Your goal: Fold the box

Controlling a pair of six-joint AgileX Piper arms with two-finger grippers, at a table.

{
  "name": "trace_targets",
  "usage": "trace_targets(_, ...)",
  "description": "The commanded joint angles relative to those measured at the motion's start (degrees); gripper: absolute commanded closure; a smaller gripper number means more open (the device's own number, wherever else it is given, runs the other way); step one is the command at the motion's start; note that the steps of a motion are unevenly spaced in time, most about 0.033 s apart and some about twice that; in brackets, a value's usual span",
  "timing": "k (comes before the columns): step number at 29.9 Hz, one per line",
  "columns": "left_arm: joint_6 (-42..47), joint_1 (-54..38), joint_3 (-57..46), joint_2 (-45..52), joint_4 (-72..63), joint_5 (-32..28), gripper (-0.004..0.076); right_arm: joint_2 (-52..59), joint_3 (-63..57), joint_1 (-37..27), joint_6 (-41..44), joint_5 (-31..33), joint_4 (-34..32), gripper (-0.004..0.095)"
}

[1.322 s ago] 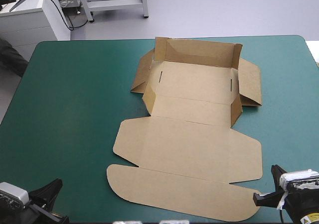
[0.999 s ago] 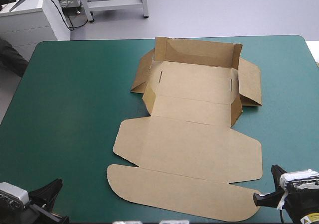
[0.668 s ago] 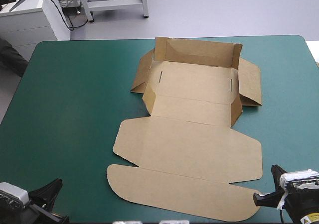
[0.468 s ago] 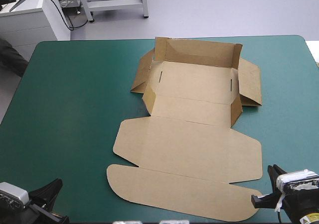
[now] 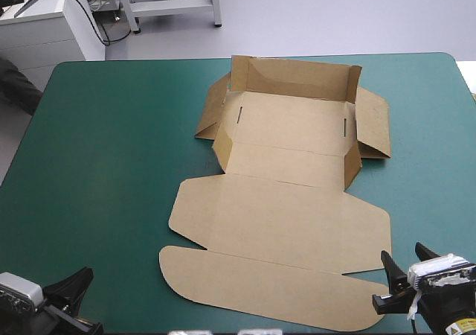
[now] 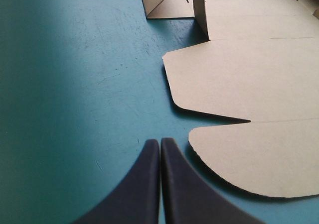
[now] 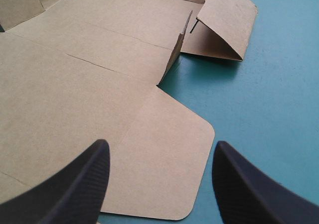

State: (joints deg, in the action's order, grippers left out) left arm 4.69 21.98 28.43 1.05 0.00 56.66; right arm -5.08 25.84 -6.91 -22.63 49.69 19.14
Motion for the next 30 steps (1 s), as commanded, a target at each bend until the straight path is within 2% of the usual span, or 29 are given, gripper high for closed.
trace_targets(1,0.07,0.29,1.33,-0.02,-0.82,-4.11,0.0732,-1.17,1.70,0.23,-0.09,-3.57,1.42,0.0339)
trace_targets(7,0.07,0.29,1.33,-0.02,-0.82,-4.11,0.0732,-8.47,6.68,0.23,2.39,1.32,1.53,0.0339)
trace_targets(30,0.07,0.29,1.33,-0.02,-0.82,-4.11,0.0732,-60.29,40.24,0.23,1.09,10.73,2.33,0.0335)
